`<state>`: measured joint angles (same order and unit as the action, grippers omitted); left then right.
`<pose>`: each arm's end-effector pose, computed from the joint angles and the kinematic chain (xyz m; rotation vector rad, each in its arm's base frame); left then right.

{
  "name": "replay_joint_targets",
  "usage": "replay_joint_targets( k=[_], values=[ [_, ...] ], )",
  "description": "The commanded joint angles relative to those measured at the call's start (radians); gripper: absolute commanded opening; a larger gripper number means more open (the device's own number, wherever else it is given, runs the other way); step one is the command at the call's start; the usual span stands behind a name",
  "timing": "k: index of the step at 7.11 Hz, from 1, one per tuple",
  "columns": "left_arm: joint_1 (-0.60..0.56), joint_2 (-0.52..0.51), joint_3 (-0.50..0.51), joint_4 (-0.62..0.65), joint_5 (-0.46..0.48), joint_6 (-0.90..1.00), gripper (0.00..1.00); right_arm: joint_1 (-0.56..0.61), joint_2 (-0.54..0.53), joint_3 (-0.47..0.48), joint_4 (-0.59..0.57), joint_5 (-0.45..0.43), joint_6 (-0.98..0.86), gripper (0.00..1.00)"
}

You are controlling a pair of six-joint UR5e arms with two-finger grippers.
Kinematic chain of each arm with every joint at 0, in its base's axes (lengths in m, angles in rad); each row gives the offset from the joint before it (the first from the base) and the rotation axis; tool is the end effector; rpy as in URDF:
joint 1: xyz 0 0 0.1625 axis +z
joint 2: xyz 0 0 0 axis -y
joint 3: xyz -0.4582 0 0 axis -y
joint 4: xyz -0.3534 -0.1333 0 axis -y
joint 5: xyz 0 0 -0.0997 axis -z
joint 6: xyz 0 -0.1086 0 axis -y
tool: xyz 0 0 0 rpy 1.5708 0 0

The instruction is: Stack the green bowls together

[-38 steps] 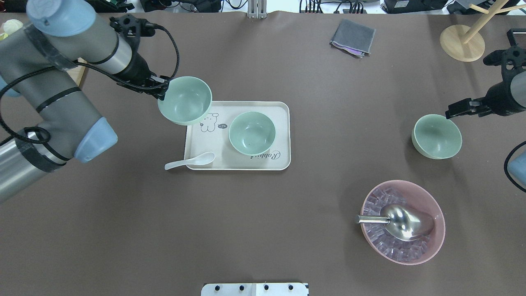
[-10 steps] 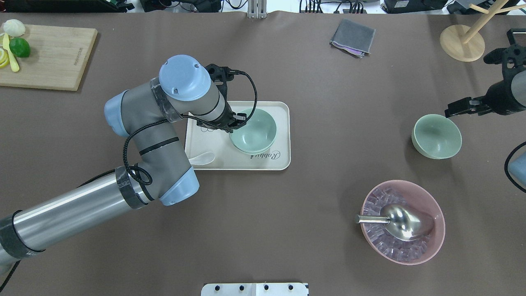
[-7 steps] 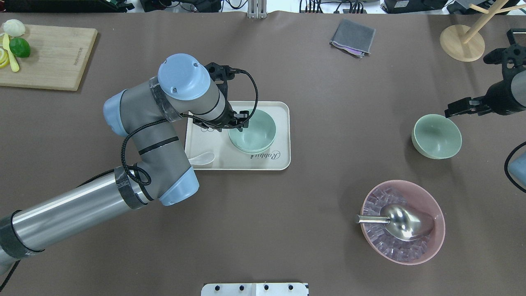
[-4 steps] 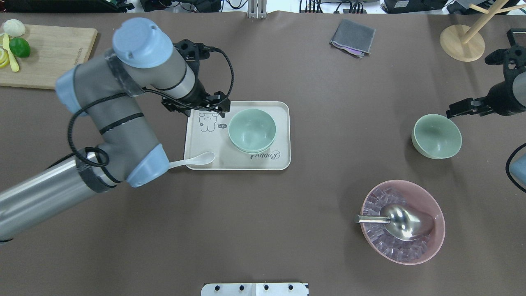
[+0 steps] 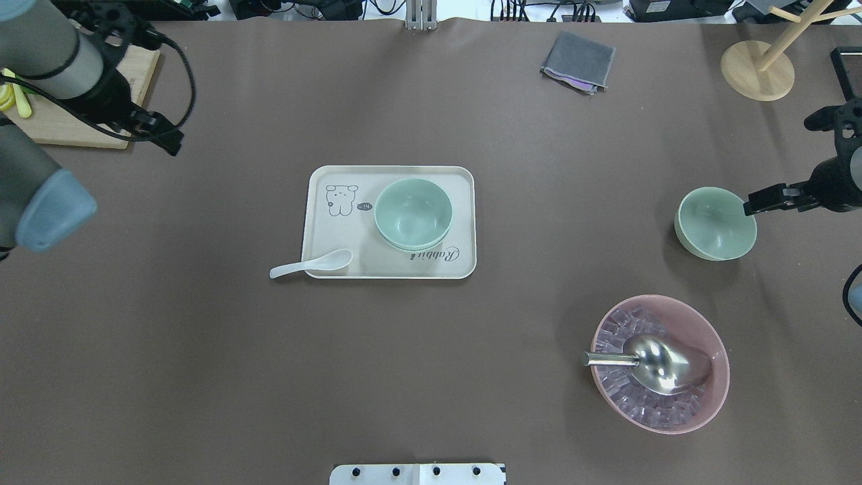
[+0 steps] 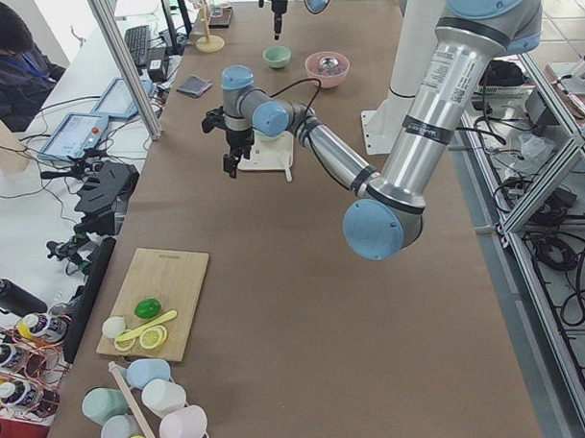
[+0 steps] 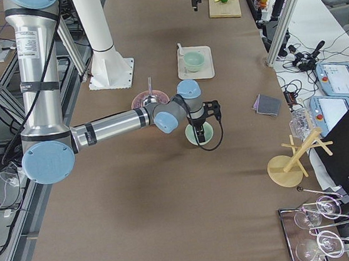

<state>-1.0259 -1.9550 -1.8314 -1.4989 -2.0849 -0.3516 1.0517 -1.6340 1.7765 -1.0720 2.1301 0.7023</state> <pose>0.2371 -0.5453 0.4003 0.2893 0.6959 0.3313 -0.1604 -0.4333 0.5837 0.2016 -0.7991 -0.0066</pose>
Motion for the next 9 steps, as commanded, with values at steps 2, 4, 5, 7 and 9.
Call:
replay_joint_targets(
  k=[2,4,5,7,9],
  values=[
    [-0.049,0.051,-0.008,-0.003,0.000,0.089,0.98,-0.054,-0.003,-0.049,0.037,-0.018,0.011,1.00],
    [-0.049,0.050,-0.009,-0.006,0.003,0.083,0.98,-0.061,0.005,-0.095,0.038,-0.047,0.012,0.86],
    [-0.048,0.048,-0.011,-0.006,0.003,0.077,0.98,-0.061,0.005,-0.100,0.037,-0.052,0.011,0.72],
    [-0.048,0.048,-0.017,-0.006,0.008,0.072,0.98,-0.061,0.017,-0.092,0.037,-0.041,0.012,0.46],
    [-0.046,0.048,-0.016,-0.006,0.011,0.072,0.98,-0.061,0.029,-0.098,0.035,-0.041,0.013,0.45]
  ],
)
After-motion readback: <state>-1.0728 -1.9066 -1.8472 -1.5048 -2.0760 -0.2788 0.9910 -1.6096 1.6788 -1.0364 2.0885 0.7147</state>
